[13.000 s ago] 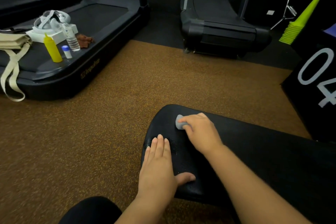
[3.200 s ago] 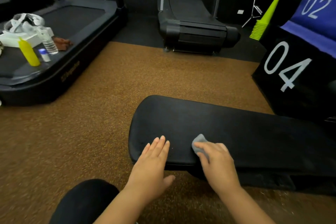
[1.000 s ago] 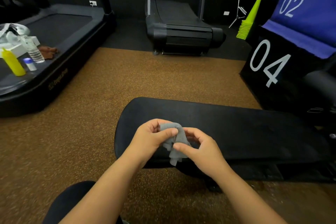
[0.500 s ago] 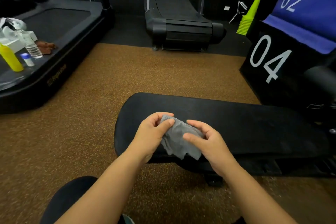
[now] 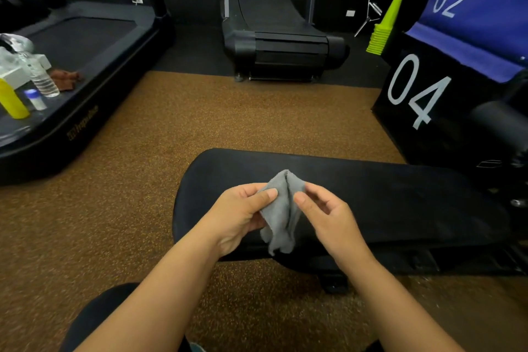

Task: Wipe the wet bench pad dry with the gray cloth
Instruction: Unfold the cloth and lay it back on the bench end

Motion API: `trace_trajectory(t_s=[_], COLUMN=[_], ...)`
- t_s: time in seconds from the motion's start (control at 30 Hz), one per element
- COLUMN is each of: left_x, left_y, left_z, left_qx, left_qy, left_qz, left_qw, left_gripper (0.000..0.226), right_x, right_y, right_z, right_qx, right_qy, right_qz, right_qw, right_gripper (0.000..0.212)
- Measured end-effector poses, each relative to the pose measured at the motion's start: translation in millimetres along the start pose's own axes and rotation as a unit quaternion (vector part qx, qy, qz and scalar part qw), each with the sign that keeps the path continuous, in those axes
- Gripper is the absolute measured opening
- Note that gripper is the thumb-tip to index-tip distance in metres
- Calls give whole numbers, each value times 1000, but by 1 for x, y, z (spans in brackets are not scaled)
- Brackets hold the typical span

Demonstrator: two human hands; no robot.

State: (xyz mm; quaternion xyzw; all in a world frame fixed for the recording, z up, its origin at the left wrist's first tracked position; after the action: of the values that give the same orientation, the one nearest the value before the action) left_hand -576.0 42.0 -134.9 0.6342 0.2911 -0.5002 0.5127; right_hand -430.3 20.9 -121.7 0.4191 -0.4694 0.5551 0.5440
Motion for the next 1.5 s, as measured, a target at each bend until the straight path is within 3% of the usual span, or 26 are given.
trace_trajectory(t_s=[0.1,0.3,0.37,0.47,0.53,0.6,0.7,0.87,1.13,1.5], left_x=[-5,-27,-30,-29,-30,-27,-18,-13,-4,22], left_y=[7,4,7,11,12,15,34,57,66,140], left_z=[-4,-8,-12,-21,-29,-37,-42,-36,-64,-134], left_qx=[16,26,64,66,39,19,-33,-153,-73,43], left_qy=[13,45,35,25,39,50,79,119,84,49], left_qz=[-41,-158,-244,-345,-339,-291,-227,-224,-183,-228], left_qw=[999,986,967,936,939,955,970,955,977,971], left_gripper=[27,22,30,19,16,28,22,23,13,15], right_x=[2,-4,-1,5,9,10,6,-1,-3,-5], right_y=[13,-29,-44,-60,-70,-78,-80,-85,-137,-228], right_z=[4,0,2,4,5,6,7,8,12,16], right_qx=[64,-53,-73,-84,-98,-111,-118,-180,-238,-312], right_qy=[16,33,24,9,-4,-12,-10,12,10,9], right_qz=[-62,-96,-101,-82,-58,-39,-70,-135,-71,43], right_qw=[996,993,992,993,994,993,990,974,969,949], right_gripper=[30,15,15,16,17,16,15,15,20,15])
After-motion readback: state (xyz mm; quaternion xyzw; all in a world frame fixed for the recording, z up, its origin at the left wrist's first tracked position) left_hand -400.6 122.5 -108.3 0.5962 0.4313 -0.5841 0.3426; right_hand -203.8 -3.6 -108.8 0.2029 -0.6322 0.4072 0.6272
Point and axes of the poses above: each hand's wrist, its own z-axis away from the middle knuckle, its own y-axis out of the palm, x = y × z, the point moved 7 cm from there along -z, towards the middle knuckle, and after that the axes turned 12 degrees about y, right-handed, at the moved point
